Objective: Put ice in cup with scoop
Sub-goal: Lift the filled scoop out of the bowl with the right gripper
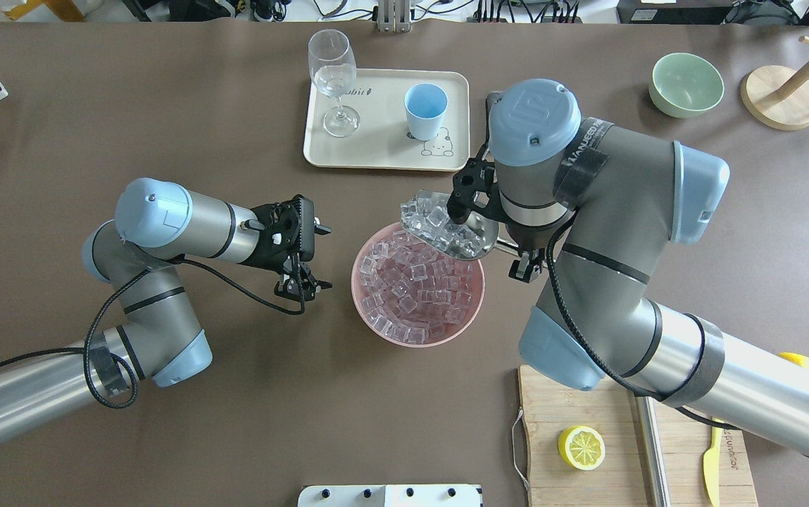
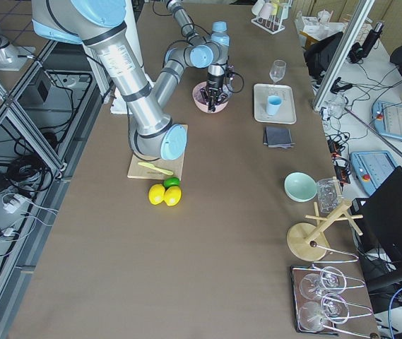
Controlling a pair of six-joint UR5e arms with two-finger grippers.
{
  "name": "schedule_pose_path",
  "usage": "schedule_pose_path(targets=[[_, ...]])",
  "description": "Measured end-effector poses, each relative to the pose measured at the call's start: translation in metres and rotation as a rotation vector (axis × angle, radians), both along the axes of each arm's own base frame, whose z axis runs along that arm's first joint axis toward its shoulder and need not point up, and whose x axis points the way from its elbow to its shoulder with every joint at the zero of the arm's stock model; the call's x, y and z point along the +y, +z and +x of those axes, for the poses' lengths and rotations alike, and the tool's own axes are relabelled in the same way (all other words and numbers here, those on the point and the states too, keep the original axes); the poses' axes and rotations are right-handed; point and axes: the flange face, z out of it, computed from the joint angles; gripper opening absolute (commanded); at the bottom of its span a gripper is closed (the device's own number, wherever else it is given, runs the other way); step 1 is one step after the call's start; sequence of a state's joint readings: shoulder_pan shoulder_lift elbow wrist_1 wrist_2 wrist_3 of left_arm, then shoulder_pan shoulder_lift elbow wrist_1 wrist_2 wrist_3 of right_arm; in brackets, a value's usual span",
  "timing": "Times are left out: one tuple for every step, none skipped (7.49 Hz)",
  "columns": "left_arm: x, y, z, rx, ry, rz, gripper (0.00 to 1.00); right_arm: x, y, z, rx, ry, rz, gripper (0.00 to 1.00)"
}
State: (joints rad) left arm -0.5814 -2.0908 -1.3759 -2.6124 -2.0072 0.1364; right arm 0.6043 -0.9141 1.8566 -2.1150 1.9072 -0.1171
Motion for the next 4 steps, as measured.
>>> schedule_pose_path(targets=[[0.0, 0.0, 0.0, 0.0, 0.0, 0.0, 0.99, -0.024, 0.008, 0.014, -0.004, 0.038, -0.047, 0.0], [0.0, 0.001, 0.0, -0.001, 0.001, 0.0, 0.99, -0.045, 0.02, 0.031, -0.032, 0.076, -0.124, 0.0], [0.0, 0.001, 0.0, -0.002, 0.002, 0.0, 0.99, -0.061, 0.035, 0.045, -0.089, 0.114, -0.208, 0.0], [0.001, 0.001, 0.001, -0.003, 0.002, -0.001, 0.99, -0.072, 0.042, 0.056, -0.137, 0.15, -0.251, 0.0]])
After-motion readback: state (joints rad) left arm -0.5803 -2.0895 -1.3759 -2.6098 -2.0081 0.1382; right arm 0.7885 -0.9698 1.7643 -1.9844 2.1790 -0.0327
